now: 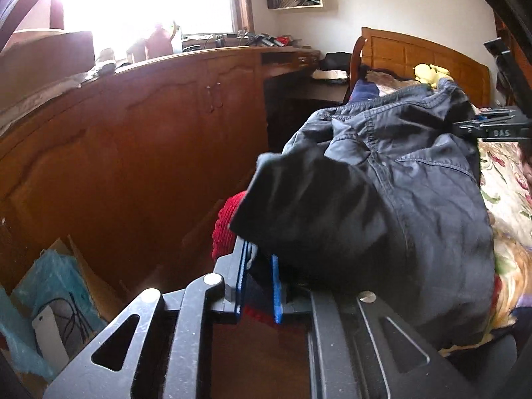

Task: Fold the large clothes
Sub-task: 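Lift the jacket bundle with both tools and carry it off the bed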

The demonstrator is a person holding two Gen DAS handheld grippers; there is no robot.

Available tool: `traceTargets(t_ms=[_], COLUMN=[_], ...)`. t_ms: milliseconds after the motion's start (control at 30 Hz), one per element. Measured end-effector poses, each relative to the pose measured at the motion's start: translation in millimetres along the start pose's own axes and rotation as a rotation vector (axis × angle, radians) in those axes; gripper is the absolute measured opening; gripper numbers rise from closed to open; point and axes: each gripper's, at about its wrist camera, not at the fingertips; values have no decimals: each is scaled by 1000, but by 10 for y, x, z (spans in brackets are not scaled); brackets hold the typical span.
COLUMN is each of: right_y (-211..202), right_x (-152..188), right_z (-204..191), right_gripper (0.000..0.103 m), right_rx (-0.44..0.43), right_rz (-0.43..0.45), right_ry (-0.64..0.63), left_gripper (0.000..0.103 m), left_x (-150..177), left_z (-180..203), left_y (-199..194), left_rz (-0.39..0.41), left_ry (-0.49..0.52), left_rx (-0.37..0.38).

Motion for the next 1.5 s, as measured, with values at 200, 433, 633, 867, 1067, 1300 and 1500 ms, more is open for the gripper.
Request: traceTargets(t_ms=[200, 433, 633, 867, 1067, 1300, 1500], right_y=[-291, -562, -733, -915, -821, -561, -122], right_x=[215, 424, 521, 686, 739, 619, 420], right_z=[-89, -314, -349, -273, -255, -538, -929], right_gripper=[53, 55, 55, 55, 55, 55, 59], right_rx=[-69, -166, -178, -181, -195, -246, -332], right_rz=[44, 70, 80, 84, 73, 57, 26], right_ry=[-32, -53, -65, -37, -19, -46, -87], left_gripper=[31, 33, 33, 33, 33, 33, 33], left_x=[86, -93, -341, -465, -243, 29, 102], left_z=[-145, -141, 390, 888, 733, 330, 214], left_y=[-205, -738, -927, -629, -75, 156, 223], left_rz=[4, 89, 120, 74, -78, -130, -139], left_ry=[-34, -62, 18, 89, 70, 3, -22], left_rx=[4, 45, 142, 221, 85, 37, 49])
Point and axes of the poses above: each gripper's, at about its wrist camera, not at the fingertips, and y roughly the way its jaws point, z to its right, x to its underside, and after that the axes turned 8 degrees about -y, right-handed
